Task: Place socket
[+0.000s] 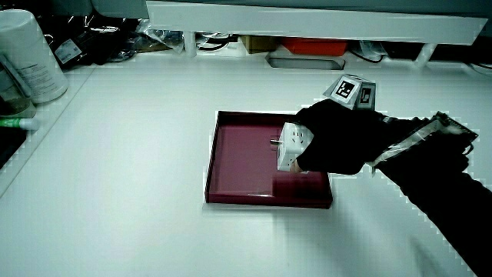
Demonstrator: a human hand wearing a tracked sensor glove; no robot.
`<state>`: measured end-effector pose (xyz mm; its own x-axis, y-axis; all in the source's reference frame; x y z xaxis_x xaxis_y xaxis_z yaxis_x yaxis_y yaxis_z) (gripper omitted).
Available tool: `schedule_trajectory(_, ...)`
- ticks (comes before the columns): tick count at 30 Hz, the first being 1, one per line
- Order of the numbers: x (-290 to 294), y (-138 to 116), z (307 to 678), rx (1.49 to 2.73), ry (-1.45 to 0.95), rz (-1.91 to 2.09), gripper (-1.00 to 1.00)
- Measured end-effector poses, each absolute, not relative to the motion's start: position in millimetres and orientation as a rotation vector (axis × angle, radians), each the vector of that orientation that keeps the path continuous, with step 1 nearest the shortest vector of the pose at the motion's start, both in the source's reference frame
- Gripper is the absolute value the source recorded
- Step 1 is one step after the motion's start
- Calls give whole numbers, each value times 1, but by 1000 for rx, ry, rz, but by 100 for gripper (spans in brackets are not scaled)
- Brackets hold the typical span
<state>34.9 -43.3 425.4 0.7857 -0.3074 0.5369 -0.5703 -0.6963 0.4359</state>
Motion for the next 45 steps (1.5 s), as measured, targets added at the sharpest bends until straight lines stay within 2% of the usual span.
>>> schedule_trajectory(17,27,-38,483,2337,-543,531,0)
schedule_trajectory(27,27,-41,486,2289,-509,547,0)
schedule_trajectory(37,30,-41,488,2251,-504,554,-38)
schedule_trajectory(45,43,-43,473,2207,-527,577,-69)
